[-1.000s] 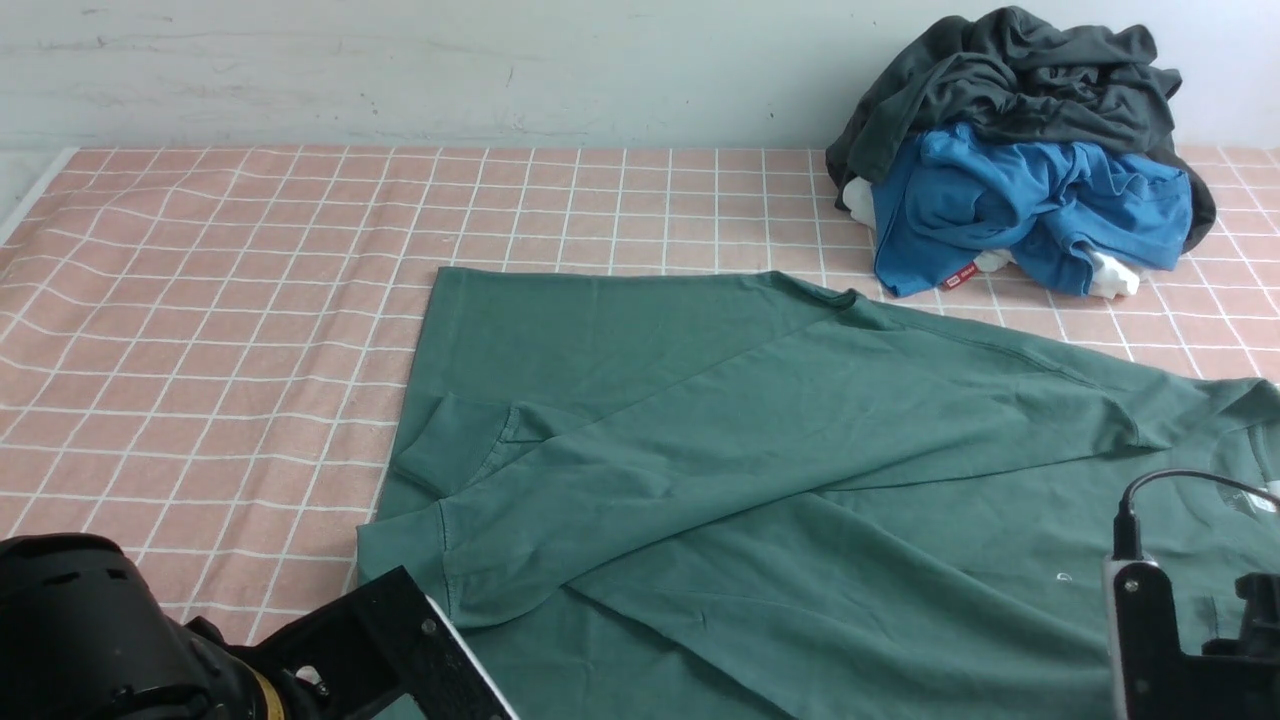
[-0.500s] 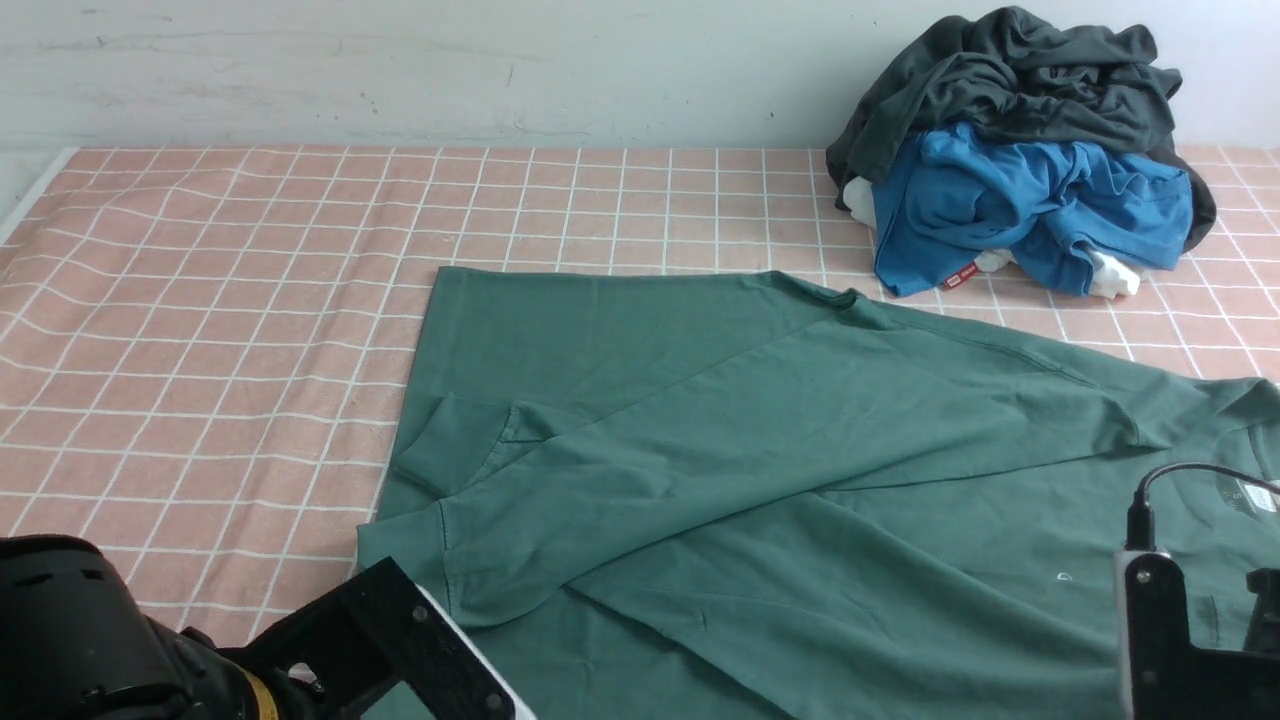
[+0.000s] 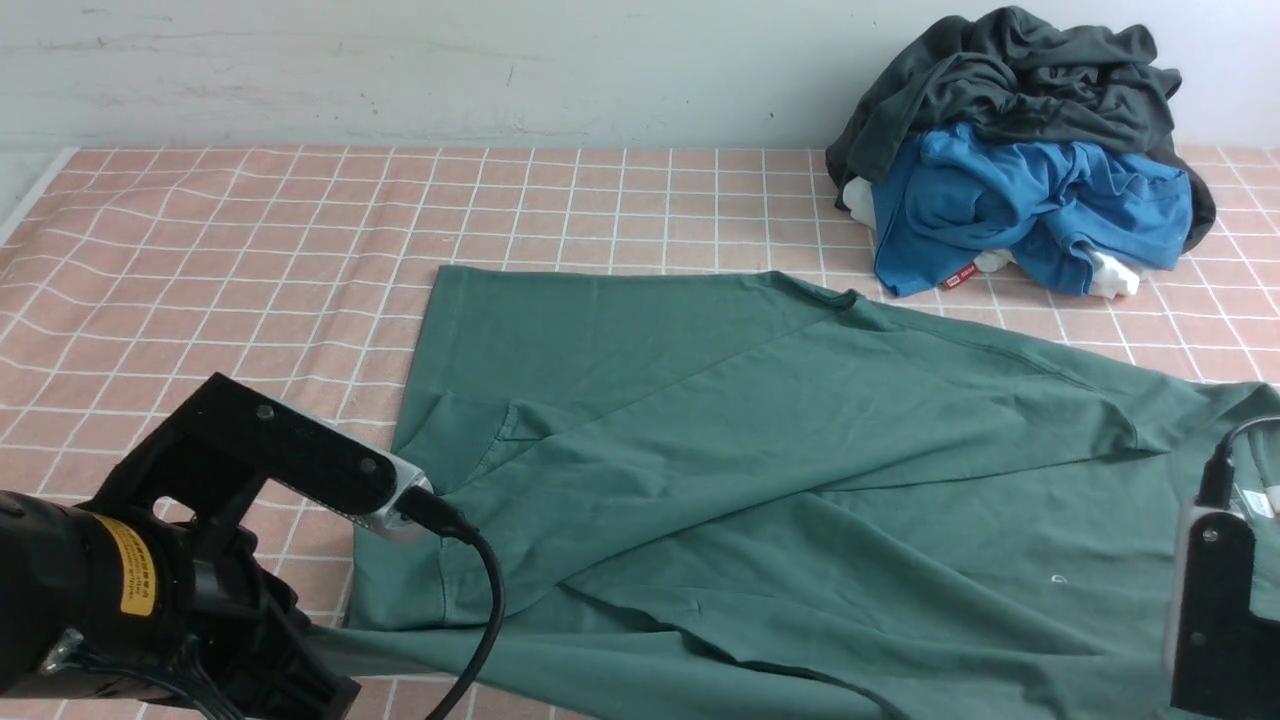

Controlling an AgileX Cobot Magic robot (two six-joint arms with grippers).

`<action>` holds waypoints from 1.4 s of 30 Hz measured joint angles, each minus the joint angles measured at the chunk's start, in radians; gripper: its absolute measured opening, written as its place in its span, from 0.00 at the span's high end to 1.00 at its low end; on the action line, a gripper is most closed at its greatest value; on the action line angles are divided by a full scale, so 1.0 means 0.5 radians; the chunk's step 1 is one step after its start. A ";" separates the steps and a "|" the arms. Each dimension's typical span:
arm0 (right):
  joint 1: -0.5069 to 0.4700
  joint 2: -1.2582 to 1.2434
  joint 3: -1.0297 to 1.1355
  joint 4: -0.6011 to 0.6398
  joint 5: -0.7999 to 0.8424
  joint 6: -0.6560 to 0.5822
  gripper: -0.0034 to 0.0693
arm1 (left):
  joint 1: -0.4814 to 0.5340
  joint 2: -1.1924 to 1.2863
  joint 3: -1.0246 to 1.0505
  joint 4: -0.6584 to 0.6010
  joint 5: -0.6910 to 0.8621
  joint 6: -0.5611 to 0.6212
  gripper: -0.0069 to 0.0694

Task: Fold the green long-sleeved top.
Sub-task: Use both arms simultaneously to clamp the lower edge of the clothing fabric

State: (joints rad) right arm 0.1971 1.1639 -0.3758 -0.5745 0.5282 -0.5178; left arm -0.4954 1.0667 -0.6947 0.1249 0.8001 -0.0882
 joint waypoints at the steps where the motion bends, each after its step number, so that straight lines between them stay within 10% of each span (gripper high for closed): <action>1: 0.000 0.031 0.000 -0.011 -0.004 0.024 0.90 | 0.000 0.000 0.000 -0.003 0.000 0.002 0.91; 13: 0.000 0.398 -0.006 -0.393 -0.064 0.110 0.54 | 0.008 0.000 0.014 -0.009 -0.014 0.015 0.91; 29: 0.000 0.408 -0.007 -0.679 -0.081 0.704 0.95 | 0.010 0.000 0.014 -0.017 -0.015 0.015 0.91; 42: 0.000 0.166 0.001 -0.565 0.098 0.704 0.80 | 0.010 0.000 0.014 -0.019 -0.017 0.015 0.91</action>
State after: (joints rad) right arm 0.1971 1.2471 -0.3753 -0.8568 0.5774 -0.1657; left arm -0.4904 1.0667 -0.6877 0.1154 0.7916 -0.0808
